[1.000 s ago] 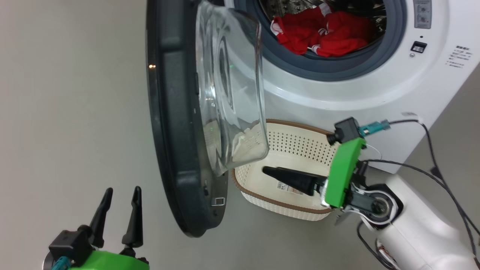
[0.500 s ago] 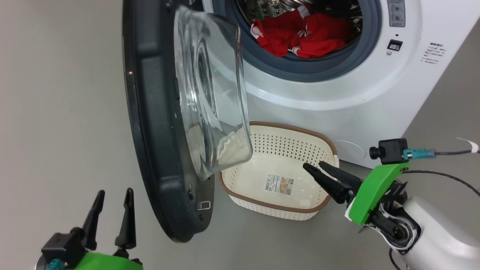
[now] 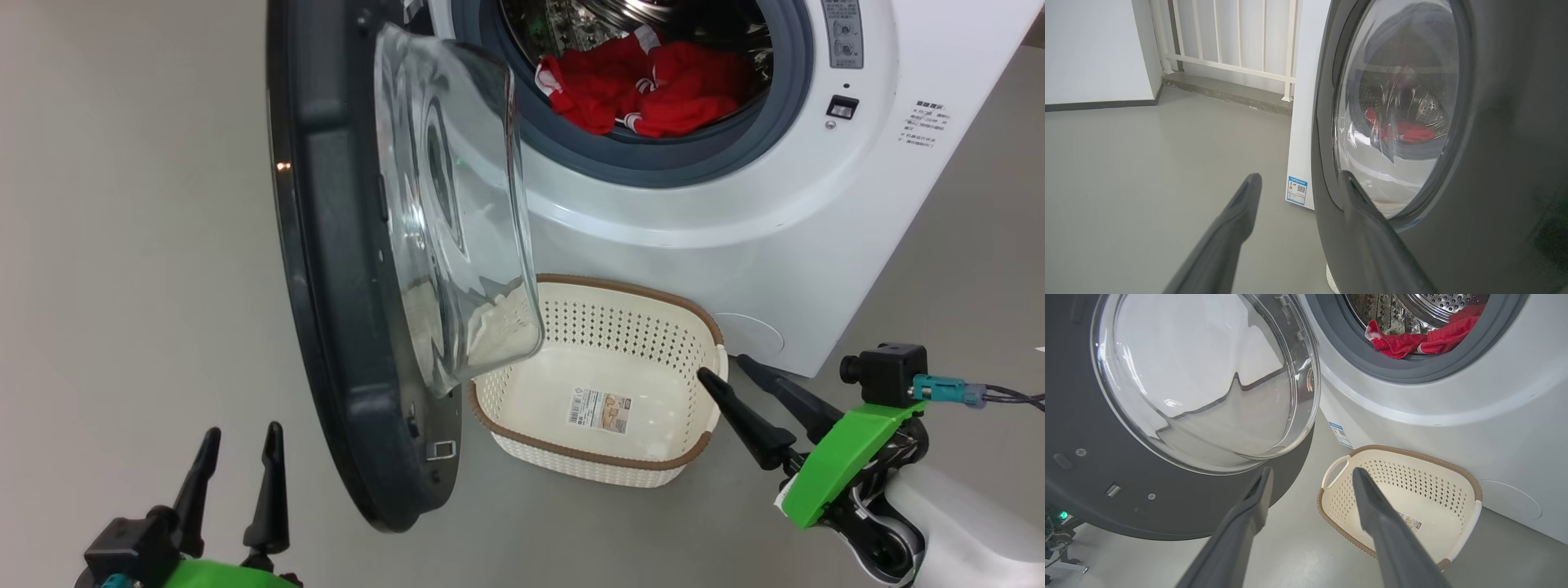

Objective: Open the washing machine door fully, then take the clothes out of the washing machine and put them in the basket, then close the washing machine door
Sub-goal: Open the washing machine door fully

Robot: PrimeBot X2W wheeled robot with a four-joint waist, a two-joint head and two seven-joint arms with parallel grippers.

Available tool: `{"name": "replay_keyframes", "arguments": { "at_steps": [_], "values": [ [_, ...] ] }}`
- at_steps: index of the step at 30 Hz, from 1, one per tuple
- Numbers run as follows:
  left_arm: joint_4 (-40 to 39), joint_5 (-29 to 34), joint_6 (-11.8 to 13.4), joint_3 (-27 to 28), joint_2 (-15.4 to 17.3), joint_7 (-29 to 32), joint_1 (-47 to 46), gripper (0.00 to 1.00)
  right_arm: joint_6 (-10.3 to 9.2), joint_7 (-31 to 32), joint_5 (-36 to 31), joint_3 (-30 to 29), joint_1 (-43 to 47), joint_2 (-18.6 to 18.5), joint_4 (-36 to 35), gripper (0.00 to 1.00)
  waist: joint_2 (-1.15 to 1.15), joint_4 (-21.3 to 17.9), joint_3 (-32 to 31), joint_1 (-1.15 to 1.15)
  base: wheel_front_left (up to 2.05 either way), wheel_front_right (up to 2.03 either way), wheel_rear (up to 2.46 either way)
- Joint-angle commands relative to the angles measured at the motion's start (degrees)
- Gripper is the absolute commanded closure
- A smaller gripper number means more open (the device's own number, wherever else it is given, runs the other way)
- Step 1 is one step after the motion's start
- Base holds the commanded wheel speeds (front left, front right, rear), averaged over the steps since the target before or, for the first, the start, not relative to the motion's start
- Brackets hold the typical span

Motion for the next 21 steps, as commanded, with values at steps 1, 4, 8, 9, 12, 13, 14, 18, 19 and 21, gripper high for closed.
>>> {"name": "replay_keyframes", "arguments": {
  "at_steps": [1, 4, 8, 9, 12, 13, 14, 18, 19, 21],
  "values": [
    [-1.1, 0.7, -0.2, 2.2, 1.5, -0.5, -0.2, 0.0, 0.09, -1.3, -1.4, 0.1, -0.4, -1.0, -0.5, 0.0, 0.0, 0.0, -0.1, 0.0, 0.0, 0.0, 0.0],
    [-1.1, 0.8, -0.2, 2.4, 1.5, -0.5, -0.1, 0.0, 0.09, -1.7, -5.1, -2.8, -0.3, -0.9, -0.4, 0.0, 0.0, -0.1, -0.2, 0.0, 0.0, 0.0, 0.0],
    [-1.3, 1.0, -0.2, 2.5, 1.4, -0.5, 0.0, 0.0, 0.09, -1.7, -11.4, -9.1, 1.7, 0.2, -2.1, 0.0, 0.0, -0.2, -0.3, 0.0, 0.0, 0.0, 0.0],
    [-1.3, 1.0, -0.2, 2.5, 1.4, -0.5, 0.1, 0.0, 0.09, -1.8, -13.8, -10.9, 2.6, 0.6, -2.8, 0.0, 0.0, -0.1, -0.4, 0.0, 0.0, 0.0, 0.0],
    [-1.5, 1.2, -0.2, 2.4, 1.3, -0.5, 0.2, 0.0, 0.09, -1.8, -20.1, -17.1, 5.9, 2.4, -5.2, 0.0, 0.0, 0.0, -0.6, 0.0, 0.0, 0.0, 0.0],
    [-1.6, 1.3, -0.2, 2.3, 1.3, -0.5, 0.2, 0.0, 0.09, -1.8, -22.1, -18.8, 6.9, 3.0, -5.9, 0.0, 0.0, 0.0, -0.7, 0.0, 0.0, 0.0, 0.0],
    [-1.6, 1.4, -0.2, 2.3, 1.3, -0.5, 0.2, 0.0, 0.09, -1.8, -23.9, -20.5, 7.9, 3.6, -6.7, 0.0, 0.0, 0.1, -0.7, 0.0, 0.0, 0.0, 0.0],
    [-2.0, 1.7, -0.2, 2.0, 1.3, -0.5, 0.4, 0.0, 0.09, -1.8, -29.5, -25.4, 11.5, 6.1, -7.8, 0.0, 0.0, 0.4, -1.0, 0.0, 0.0, 0.0, 0.0],
    [-2.0, 1.8, -0.2, 1.8, 1.3, -0.5, 0.4, 0.0, 0.09, -1.8, -31.2, -26.9, 12.9, 7.0, -7.6, 0.0, 0.0, 0.7, -1.1, 0.0, 0.0, 0.0, 0.0],
    [-2.0, 1.9, -0.2, 1.6, 1.2, -0.5, 0.6, 0.0, 0.09, -1.8, -32.3, -28.1, 14.2, 7.9, -7.3, 0.0, 0.0, 0.9, -1.2, 0.0, 0.0, 0.0, 0.0]
  ]
}}
